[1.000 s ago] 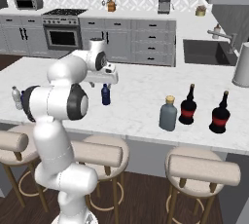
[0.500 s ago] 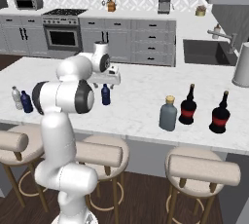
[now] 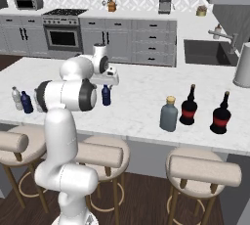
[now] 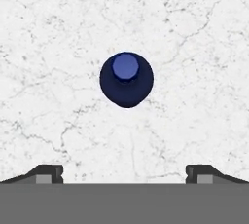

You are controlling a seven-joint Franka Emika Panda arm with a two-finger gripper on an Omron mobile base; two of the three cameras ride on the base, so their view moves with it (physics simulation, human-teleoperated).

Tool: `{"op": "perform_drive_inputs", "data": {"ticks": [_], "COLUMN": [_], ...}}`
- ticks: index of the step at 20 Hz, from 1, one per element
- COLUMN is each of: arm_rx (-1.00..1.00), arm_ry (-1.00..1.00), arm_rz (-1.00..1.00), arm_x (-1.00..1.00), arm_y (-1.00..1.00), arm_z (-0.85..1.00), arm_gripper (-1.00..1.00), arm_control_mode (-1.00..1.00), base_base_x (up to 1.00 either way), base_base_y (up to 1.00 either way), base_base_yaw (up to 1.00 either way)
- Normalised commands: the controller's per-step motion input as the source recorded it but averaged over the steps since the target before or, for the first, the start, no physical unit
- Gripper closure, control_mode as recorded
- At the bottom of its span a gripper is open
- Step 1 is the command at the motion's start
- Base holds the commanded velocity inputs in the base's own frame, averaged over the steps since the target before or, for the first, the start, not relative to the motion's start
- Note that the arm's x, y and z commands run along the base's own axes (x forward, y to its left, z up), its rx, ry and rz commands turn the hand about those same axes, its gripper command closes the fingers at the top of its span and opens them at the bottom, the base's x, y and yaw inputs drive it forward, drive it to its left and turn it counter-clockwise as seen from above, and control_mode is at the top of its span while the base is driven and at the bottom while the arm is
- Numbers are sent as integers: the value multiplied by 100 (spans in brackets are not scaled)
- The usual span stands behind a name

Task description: Move the plastic bottles in the middle to the plastics group, and the glass bottles in the middle to the glass group.

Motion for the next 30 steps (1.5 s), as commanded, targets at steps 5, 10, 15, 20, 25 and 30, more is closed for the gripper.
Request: {"op": "perform_drive_inputs", "data": {"ticks": [5,10,15,20,25,30], "arm_rx": [0,2,0,0,0,0], "arm_ry": [-16,-13,-3,0,1,1], "arm_rz": [0,1,0,0,0,0], "arm_x": [26,5,7,22,21,6], "arm_y": [0,8,12,0,-11,-1], "arm_z": [-22,-3,-2,-1,0,-1], "arm_gripper": [-100,-100,-100,-100,-100,-100], "arm_control_mode": [-100,-100,-100,-100,-100,-100], "base_base_x": [0,0,0,0,0,0], "base_base_y": [0,0,0,0,0,0], "base_base_yaw": [0,0,0,0,0,0]}}
